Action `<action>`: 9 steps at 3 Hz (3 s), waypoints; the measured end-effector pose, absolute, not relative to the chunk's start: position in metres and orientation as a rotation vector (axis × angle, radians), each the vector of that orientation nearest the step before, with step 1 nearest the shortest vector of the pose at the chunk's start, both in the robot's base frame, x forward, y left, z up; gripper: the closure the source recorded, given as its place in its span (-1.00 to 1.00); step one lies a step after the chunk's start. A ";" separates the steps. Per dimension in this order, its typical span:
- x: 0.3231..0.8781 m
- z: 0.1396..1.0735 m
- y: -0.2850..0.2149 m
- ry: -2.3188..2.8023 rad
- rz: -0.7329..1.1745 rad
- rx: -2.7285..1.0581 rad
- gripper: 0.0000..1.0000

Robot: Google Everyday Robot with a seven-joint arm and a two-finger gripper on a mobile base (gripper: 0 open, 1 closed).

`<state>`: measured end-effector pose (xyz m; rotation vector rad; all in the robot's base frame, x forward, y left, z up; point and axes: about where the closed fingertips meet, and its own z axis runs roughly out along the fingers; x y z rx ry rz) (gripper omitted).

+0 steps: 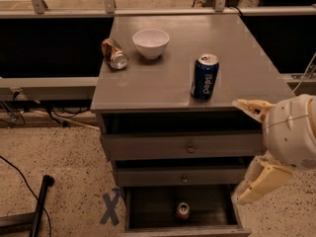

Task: Pick coke can from bottom drawer and place on counter

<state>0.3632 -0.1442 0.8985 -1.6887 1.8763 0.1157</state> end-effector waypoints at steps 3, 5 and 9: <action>0.371 0.788 -0.202 1.754 0.368 -1.223 -1.00; 0.371 0.775 -0.193 1.757 0.470 -1.218 -1.00; 0.326 0.667 -0.121 1.314 0.993 -1.114 -1.00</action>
Offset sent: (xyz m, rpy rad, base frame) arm 0.0139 -0.0731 -0.1451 0.7350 -0.2662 -0.0706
